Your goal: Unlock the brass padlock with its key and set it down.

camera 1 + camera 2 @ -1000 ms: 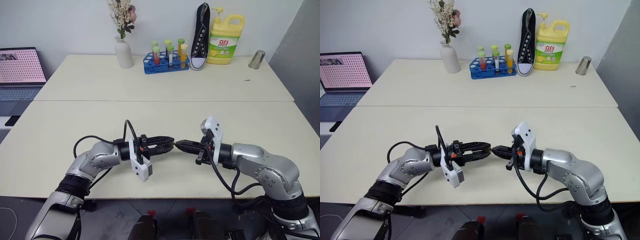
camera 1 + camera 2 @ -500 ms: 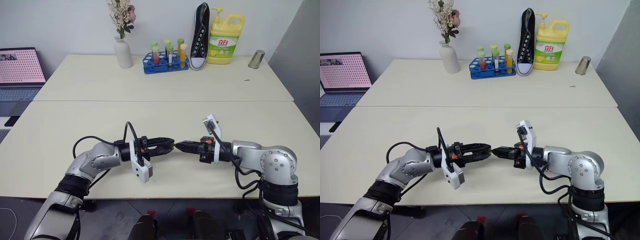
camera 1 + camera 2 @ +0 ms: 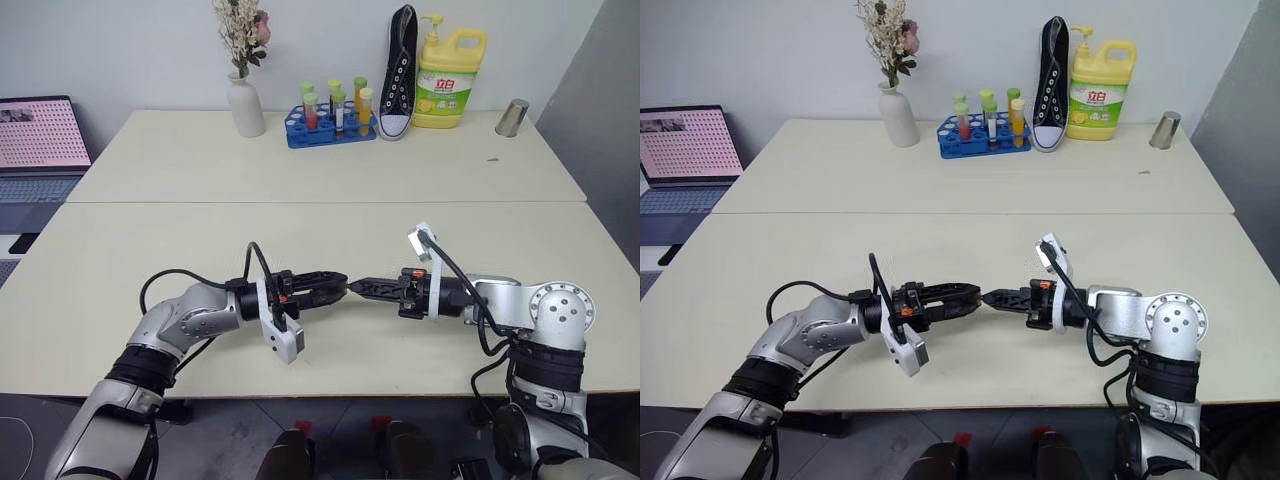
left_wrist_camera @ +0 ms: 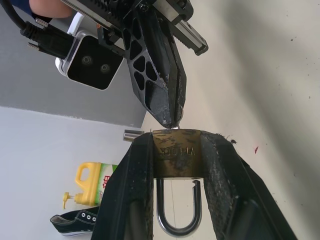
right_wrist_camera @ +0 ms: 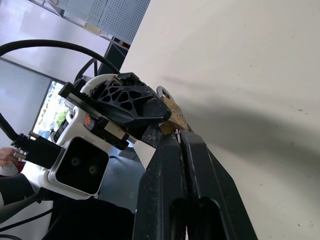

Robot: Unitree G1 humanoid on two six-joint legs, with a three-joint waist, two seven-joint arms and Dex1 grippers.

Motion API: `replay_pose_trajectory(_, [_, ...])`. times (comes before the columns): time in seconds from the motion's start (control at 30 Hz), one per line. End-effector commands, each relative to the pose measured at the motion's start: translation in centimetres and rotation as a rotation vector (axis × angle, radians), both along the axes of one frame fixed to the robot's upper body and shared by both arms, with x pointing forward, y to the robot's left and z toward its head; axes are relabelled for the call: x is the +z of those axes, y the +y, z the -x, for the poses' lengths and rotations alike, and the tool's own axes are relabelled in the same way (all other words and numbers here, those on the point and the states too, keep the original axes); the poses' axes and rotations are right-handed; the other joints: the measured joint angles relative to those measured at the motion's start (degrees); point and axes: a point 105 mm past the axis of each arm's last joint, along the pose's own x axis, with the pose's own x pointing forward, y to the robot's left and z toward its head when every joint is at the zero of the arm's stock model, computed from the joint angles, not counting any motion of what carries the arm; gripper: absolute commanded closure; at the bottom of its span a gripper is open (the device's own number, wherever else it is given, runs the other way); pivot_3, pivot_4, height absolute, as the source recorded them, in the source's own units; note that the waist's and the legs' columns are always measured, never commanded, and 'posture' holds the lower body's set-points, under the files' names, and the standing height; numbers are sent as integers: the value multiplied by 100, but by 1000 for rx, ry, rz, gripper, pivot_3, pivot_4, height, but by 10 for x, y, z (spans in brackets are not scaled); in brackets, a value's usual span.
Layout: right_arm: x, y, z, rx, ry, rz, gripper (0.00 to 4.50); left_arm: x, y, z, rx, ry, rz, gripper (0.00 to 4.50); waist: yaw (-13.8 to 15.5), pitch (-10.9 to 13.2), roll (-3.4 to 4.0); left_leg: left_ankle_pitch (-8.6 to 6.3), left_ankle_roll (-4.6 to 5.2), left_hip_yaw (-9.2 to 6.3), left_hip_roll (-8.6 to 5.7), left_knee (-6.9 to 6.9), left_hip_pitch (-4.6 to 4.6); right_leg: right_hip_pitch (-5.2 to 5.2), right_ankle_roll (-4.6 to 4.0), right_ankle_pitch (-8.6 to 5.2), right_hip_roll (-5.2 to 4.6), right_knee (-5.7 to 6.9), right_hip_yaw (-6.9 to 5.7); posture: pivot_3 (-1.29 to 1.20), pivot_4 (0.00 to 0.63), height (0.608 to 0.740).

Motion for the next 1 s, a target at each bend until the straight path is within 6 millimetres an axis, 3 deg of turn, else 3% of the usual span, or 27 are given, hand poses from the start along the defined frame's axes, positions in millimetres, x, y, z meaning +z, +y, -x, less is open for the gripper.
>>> replay_pose_trajectory(0.03, [22, 13, 10, 81, -121, -18, 4315, 8, -3, 2, -14, -25, 26, 3535, -2, 0, 0, 0, 0, 0, 0, 0, -1, -3, 0, 0, 0, 2, 0, 0, 150, 740])
replay_pose_trajectory(0.13, [21, 13, 14, 97, -190, 51, 3618, 9, -3, 1, -14, -26, 28, 3535, -10, 0, 0, 0, 0, 1, 0, 0, -3, -7, 0, 0, 0, 6, 0, 0, 150, 740])
replay_pose_trajectory(0.33, [14, 4, 17, 125, -459, 263, 1409, 11, -3, 1, -11, -25, 38, 3535, -24, 0, -1, 0, 0, -3, 0, 5, -15, -16, 1, -1, 0, 3, -6, 0, 150, 740])
replay_pose_trajectory(0.47, [15, -1, 14, 110, -602, 300, 57, 13, -3, 1, -11, -25, 46, 3535, -9, 0, -2, 0, 0, -1, 0, 5, -17, -17, 2, -2, 0, -1, -6, 0, 150, 740])
replay_pose_trajectory(1.0, [7, 16, -5, 43, -552, 174, 0, 16, -6, 3, -33, -10, 64, 3535, -15, 0, -2, 2, -2, -1, 2, 4, -17, -22, 0, -1, 2, 5, -4, 0, 150, 740])
